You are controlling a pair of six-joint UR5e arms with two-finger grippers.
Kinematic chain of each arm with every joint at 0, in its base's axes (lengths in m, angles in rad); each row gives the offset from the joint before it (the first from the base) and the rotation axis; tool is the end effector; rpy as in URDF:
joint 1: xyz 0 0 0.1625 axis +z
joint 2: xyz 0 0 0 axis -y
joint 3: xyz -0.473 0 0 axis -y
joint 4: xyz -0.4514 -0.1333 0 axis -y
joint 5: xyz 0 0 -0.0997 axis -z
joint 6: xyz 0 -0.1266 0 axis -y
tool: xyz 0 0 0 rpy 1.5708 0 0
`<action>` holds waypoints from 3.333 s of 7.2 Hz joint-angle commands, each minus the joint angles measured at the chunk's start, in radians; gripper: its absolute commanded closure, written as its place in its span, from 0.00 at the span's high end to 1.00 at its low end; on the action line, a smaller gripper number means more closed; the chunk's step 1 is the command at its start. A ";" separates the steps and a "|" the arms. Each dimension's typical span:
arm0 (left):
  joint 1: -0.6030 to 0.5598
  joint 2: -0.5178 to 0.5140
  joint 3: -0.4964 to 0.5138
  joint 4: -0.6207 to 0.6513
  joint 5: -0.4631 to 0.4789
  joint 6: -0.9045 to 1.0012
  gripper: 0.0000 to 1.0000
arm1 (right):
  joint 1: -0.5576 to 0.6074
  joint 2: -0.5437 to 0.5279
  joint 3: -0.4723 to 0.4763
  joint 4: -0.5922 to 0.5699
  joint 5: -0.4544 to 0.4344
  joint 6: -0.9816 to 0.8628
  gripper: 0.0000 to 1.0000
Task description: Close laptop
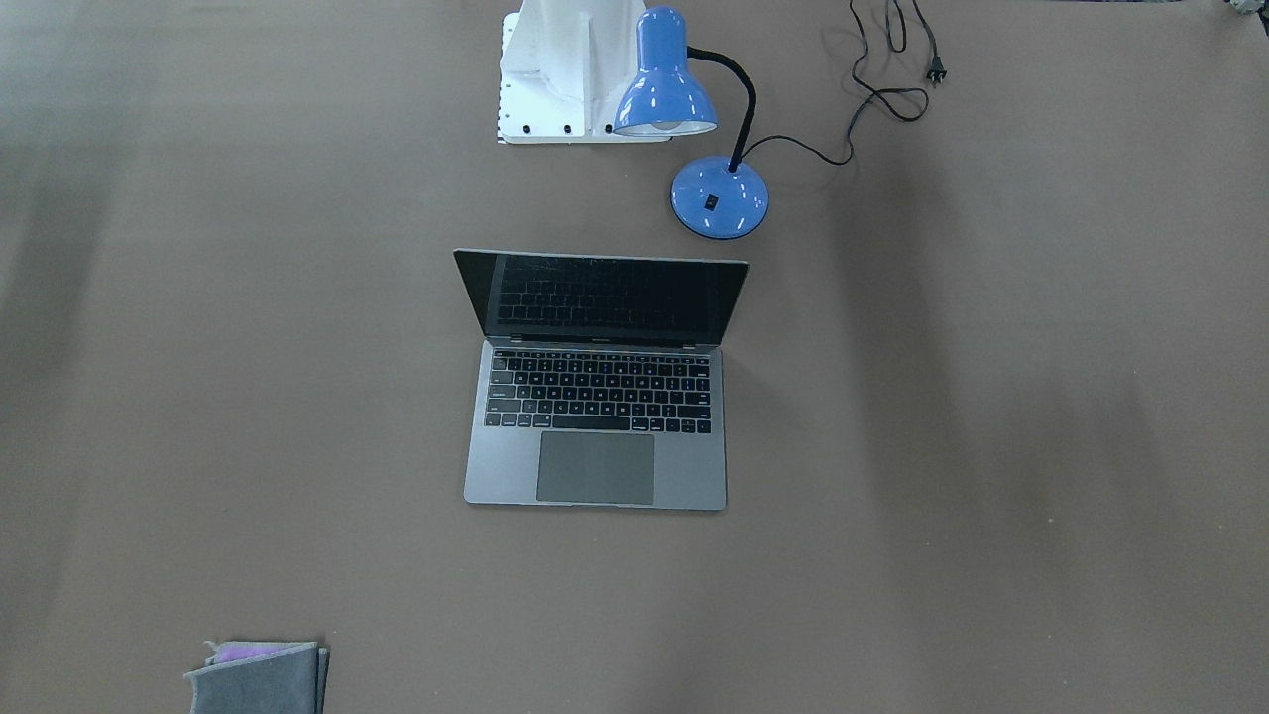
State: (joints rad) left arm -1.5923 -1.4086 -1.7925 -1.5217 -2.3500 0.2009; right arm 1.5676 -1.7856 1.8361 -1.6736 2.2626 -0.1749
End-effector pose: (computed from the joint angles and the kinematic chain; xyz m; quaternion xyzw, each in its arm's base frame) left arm -0.0545 -0.4738 0.6915 0.0469 0.3769 0.0848 0.9212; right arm 0.0511 -0.4446 0.7044 0.0046 -0.3398 -0.0748 0.9375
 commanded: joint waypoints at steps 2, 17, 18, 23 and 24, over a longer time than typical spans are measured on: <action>0.000 0.000 -0.019 0.000 0.003 0.000 1.00 | -0.001 0.000 0.000 0.000 0.000 0.000 1.00; 0.017 -0.188 0.096 -0.485 -0.125 -0.074 1.00 | -0.085 0.029 0.006 0.446 0.176 0.314 0.98; 0.062 -0.188 0.094 -0.491 -0.138 -0.084 1.00 | -0.163 0.029 0.005 0.566 0.170 0.489 0.98; 0.456 -0.291 0.090 -0.711 -0.135 -0.680 0.99 | -0.616 0.069 0.058 1.003 -0.081 1.278 0.84; 0.544 -0.308 0.091 -0.823 -0.126 -0.871 0.90 | -0.662 0.069 0.122 1.003 -0.080 1.373 0.63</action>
State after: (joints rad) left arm -1.1518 -1.6922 -1.7043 -2.2147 -2.4838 -0.4393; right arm 0.9814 -1.7256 1.8956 -0.6851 2.2008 1.0621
